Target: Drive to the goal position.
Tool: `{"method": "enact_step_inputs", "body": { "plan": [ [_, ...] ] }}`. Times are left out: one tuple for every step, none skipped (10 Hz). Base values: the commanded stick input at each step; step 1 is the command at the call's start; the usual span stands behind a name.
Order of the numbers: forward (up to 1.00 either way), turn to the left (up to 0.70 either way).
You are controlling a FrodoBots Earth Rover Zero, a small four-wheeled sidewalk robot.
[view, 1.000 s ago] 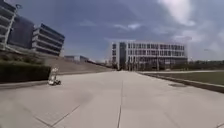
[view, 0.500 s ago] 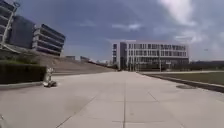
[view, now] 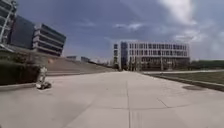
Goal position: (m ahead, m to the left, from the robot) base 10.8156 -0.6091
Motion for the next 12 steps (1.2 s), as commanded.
{"method": "enact_step_inputs", "body": {
  "plan": [
    [0.7, 0.0],
    [0.7, 0.0],
    [0.7, 0.0],
    [0.7, 0.0],
    [0.7, 0.0],
    [0.7, 0.0],
    [0.7, 0.0],
    [0.7, 0.0],
    [0.7, 0.0],
    [0.7, 0.0],
    [0.7, 0.0],
    [0.7, 0.0]
  ]
}}
